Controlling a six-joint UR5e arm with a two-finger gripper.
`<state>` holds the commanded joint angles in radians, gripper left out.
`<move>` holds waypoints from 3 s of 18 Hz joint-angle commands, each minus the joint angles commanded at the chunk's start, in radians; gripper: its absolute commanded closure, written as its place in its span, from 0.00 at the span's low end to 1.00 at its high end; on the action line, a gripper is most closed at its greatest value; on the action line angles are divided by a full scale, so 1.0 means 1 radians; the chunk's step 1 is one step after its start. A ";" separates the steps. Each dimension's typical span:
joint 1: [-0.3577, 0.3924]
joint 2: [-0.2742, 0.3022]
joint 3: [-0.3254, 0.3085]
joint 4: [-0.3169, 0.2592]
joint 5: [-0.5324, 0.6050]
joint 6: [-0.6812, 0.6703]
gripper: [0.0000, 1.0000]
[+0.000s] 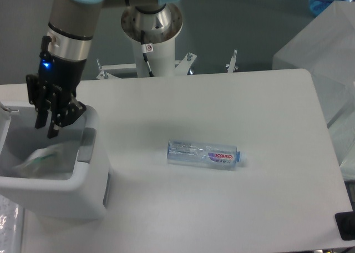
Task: Place the trash in the trash can
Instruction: 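Lower the tissue into the bin and open the gripper, then move the open gripper over the clear water bottle's capped end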
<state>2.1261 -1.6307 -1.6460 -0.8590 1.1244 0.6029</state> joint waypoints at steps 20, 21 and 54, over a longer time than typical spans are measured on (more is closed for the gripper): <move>0.563 -0.066 -0.014 0.049 0.069 0.199 0.00; 0.580 -0.078 -0.021 0.046 0.071 0.275 0.00; 0.537 -0.465 -0.032 0.009 0.466 1.387 0.00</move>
<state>2.6631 -2.0954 -1.6781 -0.8498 1.5907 1.9896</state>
